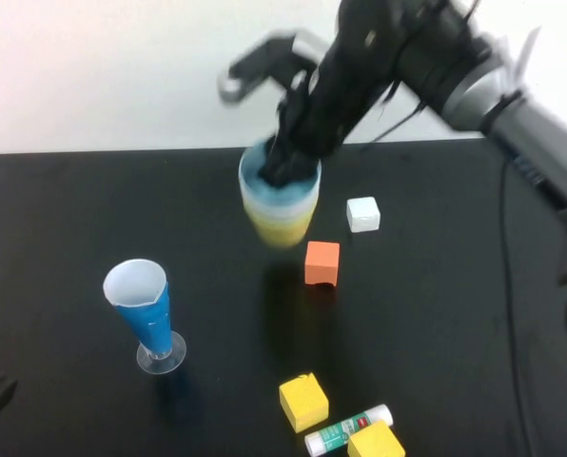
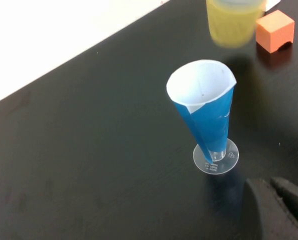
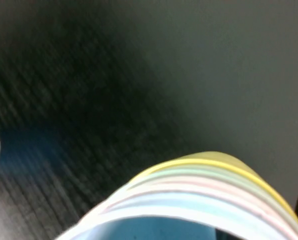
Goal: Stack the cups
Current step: Place the pink cup on the green cup
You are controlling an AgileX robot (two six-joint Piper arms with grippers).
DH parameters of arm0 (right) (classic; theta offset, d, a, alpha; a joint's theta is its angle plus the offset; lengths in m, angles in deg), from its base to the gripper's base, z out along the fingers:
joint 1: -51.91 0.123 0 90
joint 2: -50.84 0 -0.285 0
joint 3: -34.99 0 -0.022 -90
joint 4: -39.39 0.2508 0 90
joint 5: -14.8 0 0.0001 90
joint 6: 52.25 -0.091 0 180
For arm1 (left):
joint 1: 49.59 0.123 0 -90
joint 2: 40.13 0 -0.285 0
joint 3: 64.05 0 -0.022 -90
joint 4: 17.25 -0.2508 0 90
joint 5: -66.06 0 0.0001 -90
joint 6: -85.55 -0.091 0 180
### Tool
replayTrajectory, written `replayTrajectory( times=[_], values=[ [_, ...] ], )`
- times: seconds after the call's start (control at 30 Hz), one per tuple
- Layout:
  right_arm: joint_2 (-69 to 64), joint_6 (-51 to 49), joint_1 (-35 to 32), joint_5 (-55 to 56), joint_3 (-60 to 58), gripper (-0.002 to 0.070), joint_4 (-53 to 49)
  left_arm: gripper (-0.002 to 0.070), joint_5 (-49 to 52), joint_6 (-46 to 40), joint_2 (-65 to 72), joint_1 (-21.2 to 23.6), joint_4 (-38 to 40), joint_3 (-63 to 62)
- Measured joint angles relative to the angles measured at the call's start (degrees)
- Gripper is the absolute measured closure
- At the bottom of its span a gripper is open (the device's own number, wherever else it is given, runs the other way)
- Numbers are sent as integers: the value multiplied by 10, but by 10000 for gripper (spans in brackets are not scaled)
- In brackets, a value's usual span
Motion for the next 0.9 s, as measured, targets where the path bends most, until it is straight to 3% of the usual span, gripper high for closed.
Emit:
replayTrajectory(
  times=[0.23,0.47,0.67,0.9],
  values=[
    [138,-1,0,0,-11,430,-11,677,0,0,0,0,0,0],
    [265,-1,0,0,-260,430,-37,677,0,0,0,0,0,0],
    [291,-1,0,5,-471,430,-55,677,-5,6,0,0,1,0],
    [263,-12,0,77,-522,430,-50,677,-5,6,0,0,2,0]
  ],
)
